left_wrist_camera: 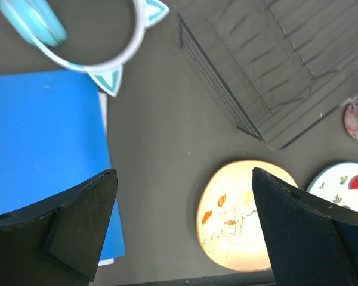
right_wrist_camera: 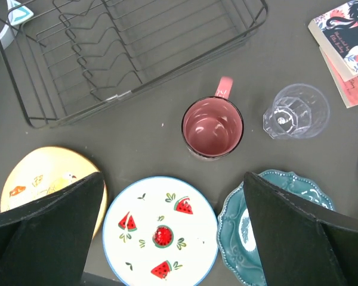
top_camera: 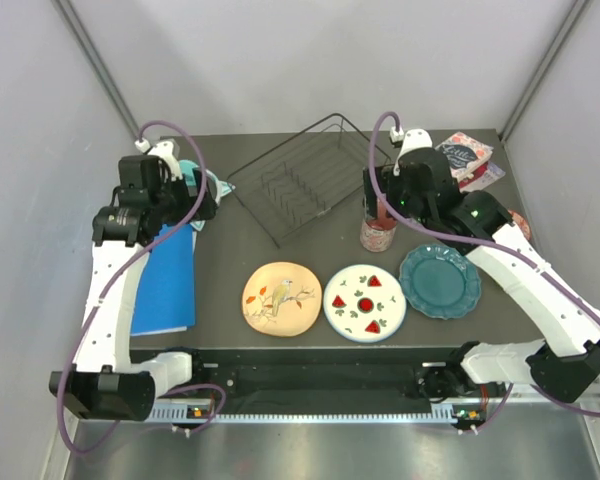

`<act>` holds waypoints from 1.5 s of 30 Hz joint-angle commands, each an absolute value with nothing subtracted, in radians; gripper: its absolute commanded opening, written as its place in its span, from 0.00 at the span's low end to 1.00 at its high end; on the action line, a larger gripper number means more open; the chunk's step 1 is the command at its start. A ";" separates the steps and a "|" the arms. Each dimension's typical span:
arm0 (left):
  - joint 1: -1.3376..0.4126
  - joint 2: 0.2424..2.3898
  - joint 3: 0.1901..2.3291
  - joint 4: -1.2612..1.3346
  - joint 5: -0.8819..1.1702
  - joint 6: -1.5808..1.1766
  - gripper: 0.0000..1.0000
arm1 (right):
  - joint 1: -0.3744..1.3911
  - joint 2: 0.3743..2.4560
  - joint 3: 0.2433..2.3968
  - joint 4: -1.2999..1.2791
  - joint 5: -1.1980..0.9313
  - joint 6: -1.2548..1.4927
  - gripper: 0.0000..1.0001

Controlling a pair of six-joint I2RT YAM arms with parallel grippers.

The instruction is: Load the mixed dishes into the dish rack

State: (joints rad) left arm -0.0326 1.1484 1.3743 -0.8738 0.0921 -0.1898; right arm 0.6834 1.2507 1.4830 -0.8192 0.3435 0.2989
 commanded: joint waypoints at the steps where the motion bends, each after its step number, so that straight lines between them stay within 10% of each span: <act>1: -0.032 1.169 1.303 -0.735 0.208 -0.228 0.99 | 0.693 1.215 1.485 -0.767 0.356 0.279 1.00; 25: -0.227 1.787 1.466 -0.498 -0.038 -0.548 0.95 | 0.651 1.250 1.499 -0.730 0.494 0.267 1.00; 31: -0.236 1.819 1.408 -0.450 -0.023 -0.525 0.47 | 0.556 1.239 1.491 -0.719 0.439 0.255 1.00; 45: -0.245 1.916 1.500 -0.360 -0.101 -0.299 0.04 | 0.496 1.195 1.413 -0.699 0.400 0.270 1.00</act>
